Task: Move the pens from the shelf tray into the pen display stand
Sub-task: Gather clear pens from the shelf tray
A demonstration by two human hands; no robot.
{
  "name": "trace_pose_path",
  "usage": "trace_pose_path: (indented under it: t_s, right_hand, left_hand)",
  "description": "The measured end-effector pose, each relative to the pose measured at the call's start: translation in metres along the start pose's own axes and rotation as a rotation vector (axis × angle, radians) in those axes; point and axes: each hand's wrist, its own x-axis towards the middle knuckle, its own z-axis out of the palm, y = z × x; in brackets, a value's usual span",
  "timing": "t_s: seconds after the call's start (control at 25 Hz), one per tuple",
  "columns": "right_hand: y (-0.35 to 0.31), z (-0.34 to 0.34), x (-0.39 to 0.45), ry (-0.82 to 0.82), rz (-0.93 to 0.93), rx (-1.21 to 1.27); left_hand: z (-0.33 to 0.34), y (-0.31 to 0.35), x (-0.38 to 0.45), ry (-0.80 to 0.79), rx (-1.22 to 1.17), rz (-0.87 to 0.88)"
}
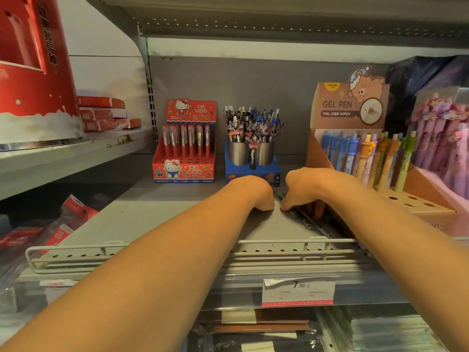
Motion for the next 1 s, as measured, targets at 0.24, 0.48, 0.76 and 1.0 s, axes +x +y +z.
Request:
trace_pose_path:
  t_s: [0.24,0.48,0.76,1.0]
  right_hand:
    - [-0.011,0.010,0.001,0.013,-0.042,-0.117]
    - [-0.009,0.008,0.002,0.073,-0.062,-0.176]
    - [0.002,0.002,0.003,0.077,-0.026,-0.017]
    - [0.015,-0.009,0.005,0.174,0.025,0.423]
  left_hand:
    - [0.000,-0.013,-0.003,0.025,-0.295,-0.124]
    - [-0.006,-0.019,0.001,0.212,-0.536,-0.138]
    - [-0.006,-0.022,0.010,0.369,-0.795,-0.130]
    - [-0.011,-0.020,0.010,0.419,-0.976,-0.114]
